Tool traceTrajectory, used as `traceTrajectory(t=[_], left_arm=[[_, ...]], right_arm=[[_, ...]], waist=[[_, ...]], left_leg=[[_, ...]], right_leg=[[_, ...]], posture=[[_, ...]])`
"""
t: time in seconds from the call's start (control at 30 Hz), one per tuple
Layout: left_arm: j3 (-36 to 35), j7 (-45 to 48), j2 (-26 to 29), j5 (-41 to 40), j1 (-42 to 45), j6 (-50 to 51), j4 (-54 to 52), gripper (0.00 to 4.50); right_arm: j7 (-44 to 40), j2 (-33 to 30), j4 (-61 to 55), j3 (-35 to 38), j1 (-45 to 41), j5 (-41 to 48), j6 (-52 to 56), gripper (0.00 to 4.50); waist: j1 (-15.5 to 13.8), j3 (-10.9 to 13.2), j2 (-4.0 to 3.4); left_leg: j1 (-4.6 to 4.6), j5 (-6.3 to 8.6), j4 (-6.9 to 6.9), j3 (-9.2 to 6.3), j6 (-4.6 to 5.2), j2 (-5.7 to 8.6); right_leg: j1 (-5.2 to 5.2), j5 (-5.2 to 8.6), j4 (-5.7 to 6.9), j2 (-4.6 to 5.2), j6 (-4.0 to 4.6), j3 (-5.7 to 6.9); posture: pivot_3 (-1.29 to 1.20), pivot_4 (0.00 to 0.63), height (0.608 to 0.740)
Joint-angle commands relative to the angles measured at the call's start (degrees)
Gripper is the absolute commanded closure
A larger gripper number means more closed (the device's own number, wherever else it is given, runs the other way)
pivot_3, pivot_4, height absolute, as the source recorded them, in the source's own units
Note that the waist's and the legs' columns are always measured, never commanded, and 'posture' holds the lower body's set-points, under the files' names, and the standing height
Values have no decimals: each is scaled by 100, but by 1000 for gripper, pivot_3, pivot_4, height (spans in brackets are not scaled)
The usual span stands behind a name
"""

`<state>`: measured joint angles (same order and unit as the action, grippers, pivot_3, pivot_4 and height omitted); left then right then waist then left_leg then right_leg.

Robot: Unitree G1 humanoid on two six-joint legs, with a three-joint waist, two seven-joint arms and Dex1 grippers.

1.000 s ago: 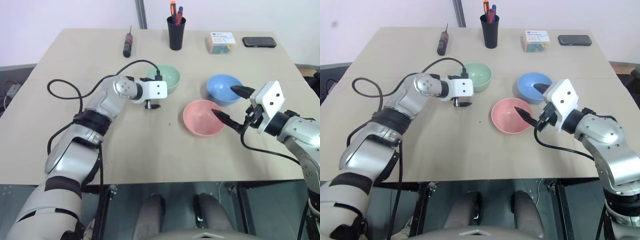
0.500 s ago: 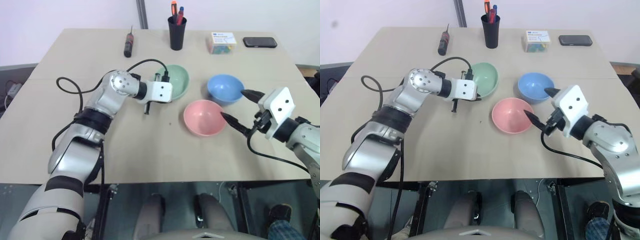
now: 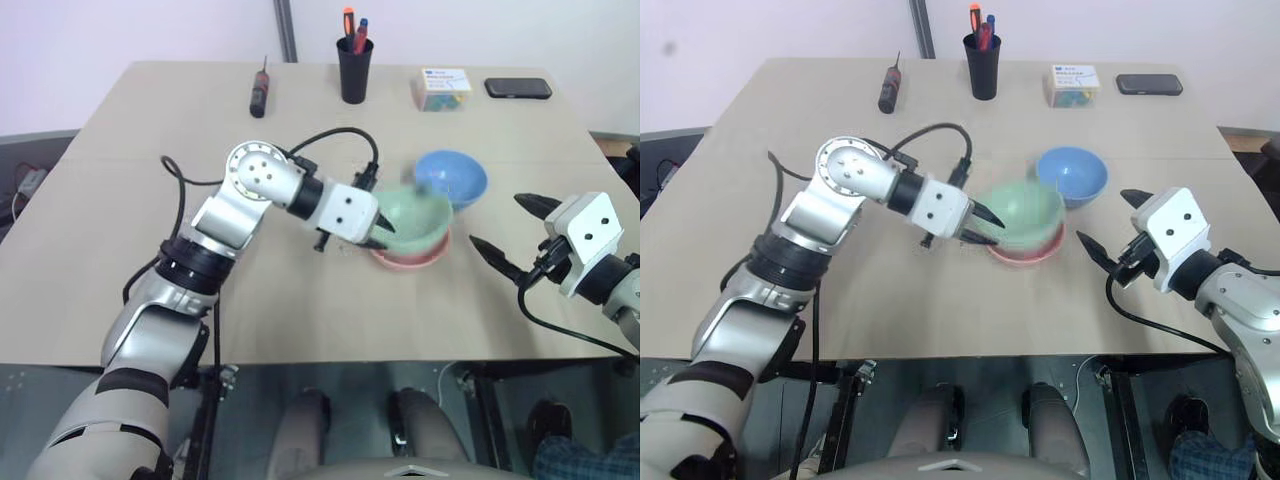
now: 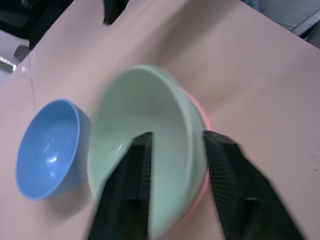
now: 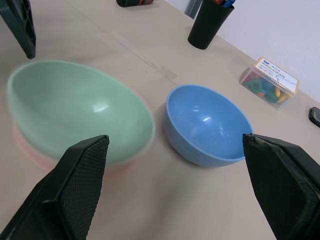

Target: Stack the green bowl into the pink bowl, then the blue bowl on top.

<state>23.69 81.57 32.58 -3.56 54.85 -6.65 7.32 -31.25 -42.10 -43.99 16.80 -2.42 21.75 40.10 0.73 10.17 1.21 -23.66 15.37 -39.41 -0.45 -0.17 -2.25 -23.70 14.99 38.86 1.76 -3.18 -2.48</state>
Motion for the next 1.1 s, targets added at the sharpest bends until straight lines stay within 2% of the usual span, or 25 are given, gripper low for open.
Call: traceTrajectory(t=[0.03, 0.1, 0.2, 0.23, 0.27, 0.33, 0.4, 0.43, 0.5, 0.53, 0.77, 0.87, 1.1], left_arm=[[-271, -437, -227, -93, -33, 169, -214, 1600], [-508, -658, -174, -175, -72, 619, -362, 1143], [-1062, -906, 148, -642, -521, 1734, -1014, 1143], [-1286, -1124, 177, -771, -762, 1972, -1276, 1143], [-1452, -1349, 197, -866, -952, 2291, -1518, 1143], [-2055, -1741, -118, -1769, -1408, 2856, -1952, 1143], [-2401, -1993, 10, -2044, -1927, 3381, -2389, 1143], [-2657, -2155, 77, -2203, -2190, 3576, -2629, 726], [-3114, -2080, 231, -2935, -2653, 3998, -3020, 488], [-3229, -2072, 376, -3010, -2932, 4039, -3206, 33], [-3846, -2697, 818, -3066, -4097, 4139, -3922, 33], [-3951, -2918, 848, -3004, -4373, 4015, -4087, 0], [-4095, -3177, 927, -3212, -4634, 4062, -4283, 0]], right_arm=[[25, -96, -144, 31, -31, -43, -41, 0], [-92, -188, 51, -80, -93, -106, -172, 0], [-529, -507, 861, -501, -392, -467, -786, 0], [-685, -628, 1217, -705, -553, -655, -1074, 0], [-810, -703, 1535, -864, -706, -795, -1326, 0], [-1010, -759, 2262, -1184, -1124, -1054, -1845, 0], [-1226, -727, 3159, -1574, -1686, -1391, -2476, 0], [-1354, -691, 3668, -1810, -2010, -1599, -2855, 0], [-1550, -564, 4540, -2174, -2569, -1894, -3448, 0], [-1635, -462, 4969, -2325, -2841, -2010, -3735, 0], [-2073, 161, 7057, -2912, -4003, -2530, -5108, 0], [-2116, 364, 7796, -3057, -4338, -2745, -5549, 868], [-2225, 506, 8740, -3097, -4870, -2974, -6172, 3980]], waist=[[-5, 0, 0], [-10, 0, 0], [21, 0, 0], [111, -3, -7], [138, -3, -9], [153, -3, -10], [164, -3, -10], [162, -3, -10], [185, -2, -10], [172, -1, -10], [92, 0, -10], [78, 0, -10], [92, 0, -11]], left_leg=[[0, 0, 0, 0, 0, 0], [-1, 0, 0, 0, 0, 0], [-1, 0, -1, -2, 0, 1], [2, 0, -1, 2, 0, 0], [11, 0, 2, 7, 1, -3], [12, 0, 3, 6, 0, -3], [13, 0, 1, 9, 0, -4], [10, 0, 1, 7, 0, -4], [12, 0, 2, 8, 0, -5], [14, 0, 5, 9, 0, -6], [8, -1, 7, 6, -1, 3], [8, -1, 7, 4, -2, 3], [9, -2, 9, 6, -4, 2]], right_leg=[[0, 0, -1, 0, 0, 0], [0, 0, -2, 1, 0, 0], [0, 0, 0, 2, 0, 2], [0, 0, 1, 0, 0, -2], [1, 0, 1, -1, 0, -8], [1, 0, 4, 1, 0, -6], [2, 0, 5, 4, 0, -6], [1, 0, 6, 4, 0, -5], [-1, 0, 7, 2, 0, -7], [-1, 0, 6, 2, 0, -7], [0, 0, -1, 17, 1, 0], [0, -1, 0, 18, 1, 3], [-1, -1, 0, 18, 2, 1]], posture=[[0, 150, 740], [0, 150, 740], [0, 150, 740], [0, 150, 740], [0, 150, 740], [0, 150, 740], [0, 150, 740], [0, 150, 740], [0, 150, 740], [0, 150, 740], [0, 150, 740], [0, 150, 740], [0, 150, 740]])
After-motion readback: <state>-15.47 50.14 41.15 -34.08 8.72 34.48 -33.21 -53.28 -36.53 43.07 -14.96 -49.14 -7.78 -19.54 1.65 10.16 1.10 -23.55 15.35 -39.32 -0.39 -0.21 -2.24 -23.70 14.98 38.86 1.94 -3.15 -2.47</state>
